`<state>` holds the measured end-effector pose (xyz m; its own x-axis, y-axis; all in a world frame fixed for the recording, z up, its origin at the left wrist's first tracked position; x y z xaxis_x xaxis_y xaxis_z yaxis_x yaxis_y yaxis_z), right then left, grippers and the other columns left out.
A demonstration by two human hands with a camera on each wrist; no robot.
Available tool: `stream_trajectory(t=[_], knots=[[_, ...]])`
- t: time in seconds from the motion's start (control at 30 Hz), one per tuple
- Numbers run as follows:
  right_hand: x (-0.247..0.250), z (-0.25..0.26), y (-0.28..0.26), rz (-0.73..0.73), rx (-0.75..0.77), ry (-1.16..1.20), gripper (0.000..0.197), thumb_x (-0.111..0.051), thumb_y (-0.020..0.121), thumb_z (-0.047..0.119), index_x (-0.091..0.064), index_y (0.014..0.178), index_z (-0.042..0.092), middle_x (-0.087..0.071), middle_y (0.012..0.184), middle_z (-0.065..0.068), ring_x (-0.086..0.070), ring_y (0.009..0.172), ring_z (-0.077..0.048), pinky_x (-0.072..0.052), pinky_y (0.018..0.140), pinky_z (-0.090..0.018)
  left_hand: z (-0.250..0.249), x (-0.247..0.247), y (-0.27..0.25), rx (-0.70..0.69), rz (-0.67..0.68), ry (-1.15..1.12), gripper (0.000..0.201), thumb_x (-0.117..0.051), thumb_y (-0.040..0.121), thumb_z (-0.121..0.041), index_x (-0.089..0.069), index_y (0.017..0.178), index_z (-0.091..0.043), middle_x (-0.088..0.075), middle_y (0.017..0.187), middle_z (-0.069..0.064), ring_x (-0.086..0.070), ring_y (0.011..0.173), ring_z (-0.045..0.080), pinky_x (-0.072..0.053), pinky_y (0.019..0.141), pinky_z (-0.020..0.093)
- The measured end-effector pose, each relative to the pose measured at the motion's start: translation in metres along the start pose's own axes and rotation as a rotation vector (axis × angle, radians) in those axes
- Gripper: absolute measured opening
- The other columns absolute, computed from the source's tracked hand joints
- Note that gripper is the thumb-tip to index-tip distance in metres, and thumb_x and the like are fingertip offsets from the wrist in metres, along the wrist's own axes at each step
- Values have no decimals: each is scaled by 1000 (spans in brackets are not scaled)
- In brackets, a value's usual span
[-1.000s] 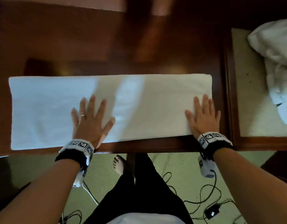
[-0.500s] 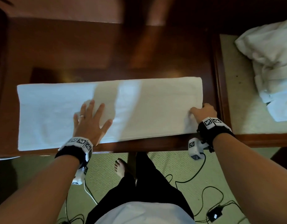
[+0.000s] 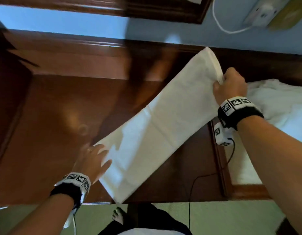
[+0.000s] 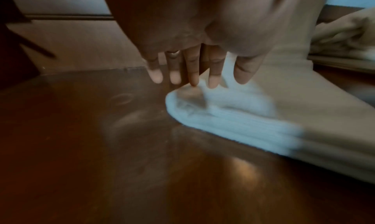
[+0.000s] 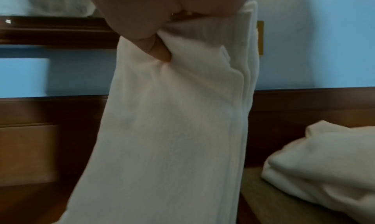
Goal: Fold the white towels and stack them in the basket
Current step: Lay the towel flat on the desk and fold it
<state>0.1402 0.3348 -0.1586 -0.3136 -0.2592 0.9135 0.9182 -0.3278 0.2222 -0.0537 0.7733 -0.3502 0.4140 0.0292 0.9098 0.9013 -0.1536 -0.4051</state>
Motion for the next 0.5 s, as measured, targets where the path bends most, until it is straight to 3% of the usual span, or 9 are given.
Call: stream_trajectory(t=[0.07, 0.17, 0.2, 0.3, 0.4, 0.47, 0.5], knots=[[13, 13, 7, -70, 73, -13, 16, -59, 89, 21, -49, 94, 9, -61, 97, -16, -59, 84, -41, -46, 71, -45, -12, 4, 8, -30, 5, 25, 47, -46, 82, -56, -79, 99, -27, -71, 114, 0, -70, 92, 30, -55, 85, 53], [16, 31, -6, -135, 206, -32, 16, -57, 88, 19, -50, 96, 7, -61, 92, -17, -59, 75, -43, -40, 62, -40, -23, 19, 23, -11, -59, -20, 27, -67, 85, -43, -78, 102, -27, -70, 115, -2, -67, 97, 28, -54, 80, 48], [13, 37, -17, -132, 259, -37, 16, -57, 87, 19, -50, 96, 7, -61, 88, -16, -59, 70, -42, -42, 59, -40, -24, 26, 28, -5, -79, -48, 28, -66, 86, -43, -77, 106, -26, -69, 118, -2, -65, 101, 29, -54, 81, 47], [-9, 59, -73, -64, 456, -53, 20, -64, 79, 18, -52, 91, 7, -59, 75, -14, -56, 53, -37, -44, 49, -36, -21, 48, 39, -28, -146, -89, 48, -42, 89, -47, -71, 117, -22, -66, 120, 1, -64, 102, 30, -53, 87, 48], [-42, 85, -153, 8, 639, -27, 26, -66, 68, 15, -52, 89, 8, -60, 73, -13, -57, 51, -35, -42, 44, -33, -14, 86, 36, 6, -351, -183, 34, -63, 89, -23, -70, 120, -11, -65, 116, 14, -65, 96, 41, -52, 85, 53], [-75, 98, -206, 110, 686, -17, 37, -70, 63, 11, -46, 92, 11, -60, 75, -12, -57, 52, -33, -39, 42, -32, -7, 99, 29, 26, -451, -243, 43, -73, 83, -10, -66, 125, -9, -61, 122, 18, -63, 98, 45, -54, 80, 54], [-93, 102, -233, 177, 693, -27, 42, -73, 61, 10, -46, 92, 12, -60, 75, -11, -56, 52, -31, -37, 42, -30, -5, 102, 27, 3, -479, -241, 47, -73, 82, -11, -64, 128, -9, -59, 126, 18, -62, 98, 44, -54, 79, 53]])
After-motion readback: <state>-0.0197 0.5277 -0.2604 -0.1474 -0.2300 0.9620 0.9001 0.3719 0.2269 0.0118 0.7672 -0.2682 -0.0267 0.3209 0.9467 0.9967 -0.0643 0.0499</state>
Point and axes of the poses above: each hand's wrist, its own y-axis towards the middle knuckle, its own x-axis out of the back of the hand, z = x × y, the point moved 7 cm from there along y, towards the middle knuckle
